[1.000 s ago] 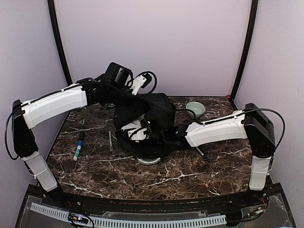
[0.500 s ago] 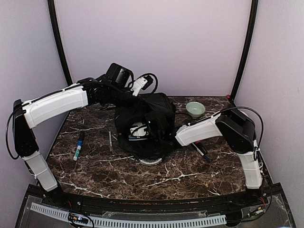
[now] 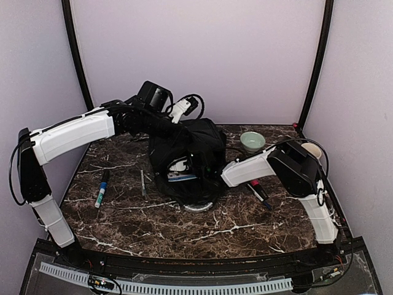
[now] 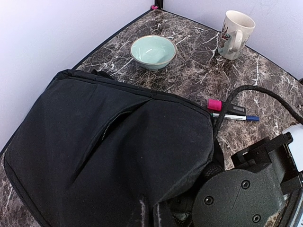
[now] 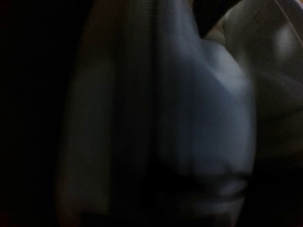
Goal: Pack the student bag
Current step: Place the pencil case in the largest pocket of the bag.
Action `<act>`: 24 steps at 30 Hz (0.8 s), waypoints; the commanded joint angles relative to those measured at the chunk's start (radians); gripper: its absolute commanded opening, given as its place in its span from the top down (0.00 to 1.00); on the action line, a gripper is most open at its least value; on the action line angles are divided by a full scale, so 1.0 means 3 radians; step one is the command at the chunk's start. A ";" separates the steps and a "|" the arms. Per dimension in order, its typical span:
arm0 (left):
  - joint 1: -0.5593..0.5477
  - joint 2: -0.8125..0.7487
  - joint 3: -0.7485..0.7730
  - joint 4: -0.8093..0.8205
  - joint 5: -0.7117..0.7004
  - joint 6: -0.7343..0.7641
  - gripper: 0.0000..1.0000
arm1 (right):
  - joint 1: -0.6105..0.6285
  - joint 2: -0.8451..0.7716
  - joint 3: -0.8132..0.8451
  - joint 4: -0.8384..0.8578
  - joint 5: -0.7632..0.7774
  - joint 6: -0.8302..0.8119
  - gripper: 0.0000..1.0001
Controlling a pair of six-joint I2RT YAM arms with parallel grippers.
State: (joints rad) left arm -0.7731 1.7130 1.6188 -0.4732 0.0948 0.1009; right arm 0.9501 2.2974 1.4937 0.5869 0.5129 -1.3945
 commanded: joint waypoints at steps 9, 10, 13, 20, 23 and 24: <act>-0.0036 -0.0085 0.0086 0.0175 0.0117 0.0054 1.00 | 0.0103 -0.0520 -0.0447 0.0183 0.0090 0.0102 0.32; -0.0036 -0.0089 0.0075 0.0184 0.0099 0.0061 1.00 | 0.0136 -0.0586 -0.0519 0.0149 0.0089 0.0105 0.30; -0.0027 -0.0083 0.0070 0.0192 0.0069 0.0086 1.00 | 0.0261 -0.0800 -0.0749 -0.0015 0.0094 0.0175 0.25; 0.0008 -0.0033 0.0088 0.0111 0.0014 0.0079 1.00 | 0.0605 -0.1417 -0.1051 -0.0926 0.0080 0.0774 0.23; 0.0029 -0.0024 0.0014 0.0117 0.0004 0.0059 1.00 | 0.0685 -0.1672 -0.1030 -0.1734 -0.0165 0.1309 0.21; 0.0033 -0.0018 -0.0021 0.0131 -0.0003 0.0054 1.00 | 0.0696 -0.1784 -0.1008 -0.2001 -0.0295 0.1509 0.21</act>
State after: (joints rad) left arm -0.7719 1.7298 1.6188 -0.4744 0.1017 0.1200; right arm 1.1397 1.8683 1.1858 0.2863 0.5182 -1.1839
